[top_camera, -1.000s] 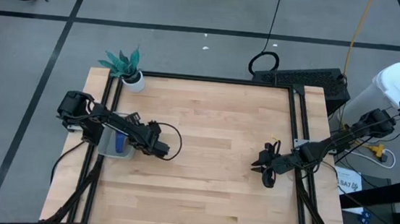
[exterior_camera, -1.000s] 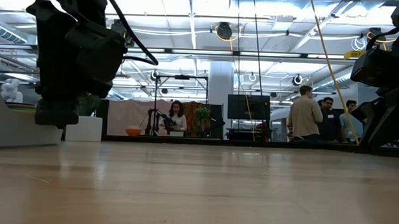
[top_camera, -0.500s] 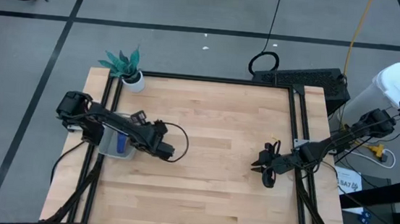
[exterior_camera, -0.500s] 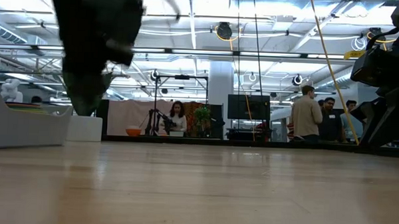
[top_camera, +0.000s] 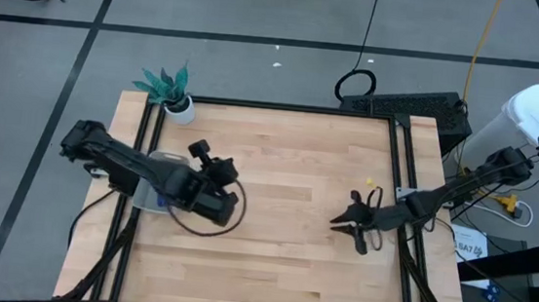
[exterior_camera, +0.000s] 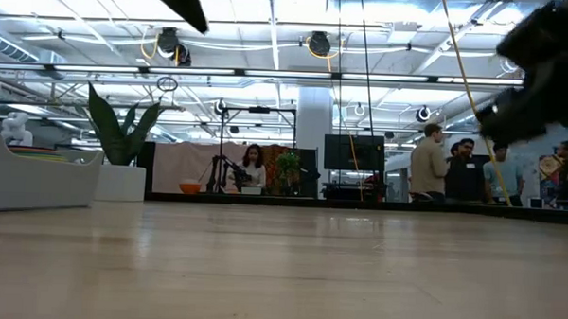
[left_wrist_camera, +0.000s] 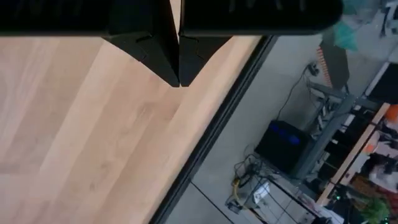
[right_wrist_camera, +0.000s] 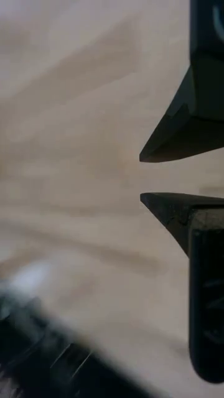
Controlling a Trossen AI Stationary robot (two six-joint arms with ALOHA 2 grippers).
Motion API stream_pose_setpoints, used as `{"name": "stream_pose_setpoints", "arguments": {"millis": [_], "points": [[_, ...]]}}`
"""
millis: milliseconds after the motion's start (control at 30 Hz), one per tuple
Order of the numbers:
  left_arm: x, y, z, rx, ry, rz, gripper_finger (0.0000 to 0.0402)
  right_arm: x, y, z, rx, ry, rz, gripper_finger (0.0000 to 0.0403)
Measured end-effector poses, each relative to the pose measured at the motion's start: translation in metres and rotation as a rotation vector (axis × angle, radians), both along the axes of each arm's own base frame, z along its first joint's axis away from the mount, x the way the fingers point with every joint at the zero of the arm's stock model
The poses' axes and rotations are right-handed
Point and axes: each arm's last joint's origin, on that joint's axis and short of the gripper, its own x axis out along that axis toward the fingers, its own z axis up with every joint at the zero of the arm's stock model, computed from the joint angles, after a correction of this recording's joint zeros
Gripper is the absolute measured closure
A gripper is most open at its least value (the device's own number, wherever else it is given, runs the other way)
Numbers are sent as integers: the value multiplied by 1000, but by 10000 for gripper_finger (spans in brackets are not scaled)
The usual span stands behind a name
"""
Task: Nest measuring cups in basket
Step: Return to Home Position
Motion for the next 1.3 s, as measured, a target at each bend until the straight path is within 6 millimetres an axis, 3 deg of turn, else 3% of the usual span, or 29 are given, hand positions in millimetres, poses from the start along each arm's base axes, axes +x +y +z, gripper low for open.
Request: {"name": "stream_pose_setpoints", "arguments": {"millis": [167,300,400,500,600,800,1033,1300], "points": [[-44,-1,19,-15,-82,-27,401,-7,-6,32,-101,-35,-28,319],[-90,2,30,-47,-211,-76,401,-31,-22,58,-229,99,-130,319],[-123,8,31,-89,-336,-136,401,-46,-31,88,-236,14,-179,324],[-151,14,25,-138,-449,-241,401,-60,-39,110,-232,-96,-207,365],[-170,23,16,-150,-551,-331,401,-71,-45,117,-236,-134,-219,395],[-193,43,3,-116,-611,-368,401,-78,-47,112,-155,-142,-212,402],[-196,47,-10,-132,-604,-423,401,-73,-43,102,-119,-139,-180,403],[-206,52,-10,-169,-744,-655,401,-66,-39,100,-138,-259,-116,403]]}}
